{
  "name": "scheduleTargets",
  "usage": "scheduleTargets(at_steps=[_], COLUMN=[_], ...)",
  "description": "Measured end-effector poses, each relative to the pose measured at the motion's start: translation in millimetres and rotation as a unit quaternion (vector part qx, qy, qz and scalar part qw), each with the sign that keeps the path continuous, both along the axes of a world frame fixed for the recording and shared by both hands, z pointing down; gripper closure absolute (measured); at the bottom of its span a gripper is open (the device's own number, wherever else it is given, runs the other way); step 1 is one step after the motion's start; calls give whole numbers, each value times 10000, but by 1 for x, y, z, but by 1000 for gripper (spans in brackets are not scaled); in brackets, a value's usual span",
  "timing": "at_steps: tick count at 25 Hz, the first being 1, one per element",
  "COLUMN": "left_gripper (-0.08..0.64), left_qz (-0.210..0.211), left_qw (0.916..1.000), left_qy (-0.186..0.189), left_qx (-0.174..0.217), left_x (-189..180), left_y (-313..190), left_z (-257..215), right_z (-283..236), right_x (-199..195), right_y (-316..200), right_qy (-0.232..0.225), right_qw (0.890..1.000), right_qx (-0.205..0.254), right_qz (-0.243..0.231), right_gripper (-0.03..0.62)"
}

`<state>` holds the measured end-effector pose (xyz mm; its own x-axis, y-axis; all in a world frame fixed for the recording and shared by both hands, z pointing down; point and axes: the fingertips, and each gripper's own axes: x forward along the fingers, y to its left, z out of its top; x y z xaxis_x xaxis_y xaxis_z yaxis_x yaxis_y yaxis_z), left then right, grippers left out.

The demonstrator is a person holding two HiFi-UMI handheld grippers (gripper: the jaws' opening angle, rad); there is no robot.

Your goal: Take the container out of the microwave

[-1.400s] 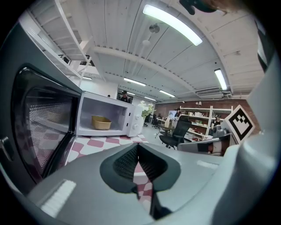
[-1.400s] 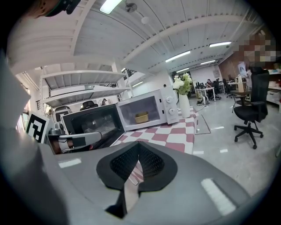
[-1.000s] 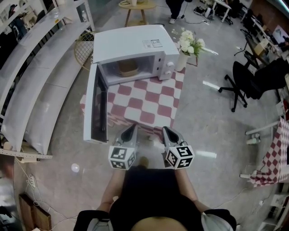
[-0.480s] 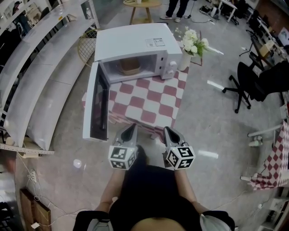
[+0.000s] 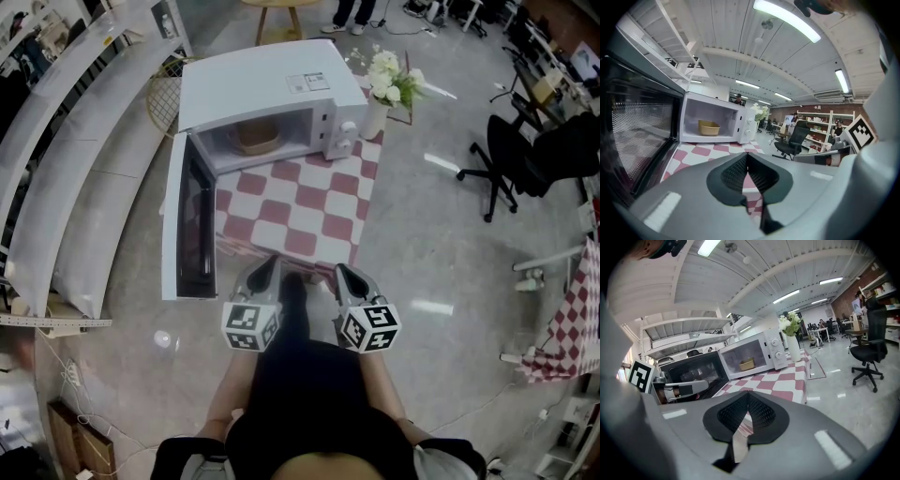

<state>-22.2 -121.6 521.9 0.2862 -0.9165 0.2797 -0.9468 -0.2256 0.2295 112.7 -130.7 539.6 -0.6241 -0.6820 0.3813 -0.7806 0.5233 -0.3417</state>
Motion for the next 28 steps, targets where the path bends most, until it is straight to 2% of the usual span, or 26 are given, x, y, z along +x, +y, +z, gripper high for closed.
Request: scheduleTargets(at_steps=[14, 19, 21, 28], left_gripper=[551, 551, 551, 551], left_qz=[-185, -251, -279, -376], left_qw=[9998, 9996, 9995, 9992], left_qy=[61, 96, 121, 129], left_qx=[90, 82, 73, 82], left_x=[-22, -28, -30, -39], left_y=[-40, -54, -61, -87], left_z=[-8, -8, -7, -11], right_z=[-6, -8, -8, -13], right_x=[-17, -30, -33, -33], right_y=[-46, -52, -56, -85], right_qy=[30, 389, 392, 329], right_qw=[10000, 9986, 9985, 9991], right_qx=[12, 191, 186, 179], right_qz=[-57, -292, -333, -197], right_gripper=[591, 591, 591, 592])
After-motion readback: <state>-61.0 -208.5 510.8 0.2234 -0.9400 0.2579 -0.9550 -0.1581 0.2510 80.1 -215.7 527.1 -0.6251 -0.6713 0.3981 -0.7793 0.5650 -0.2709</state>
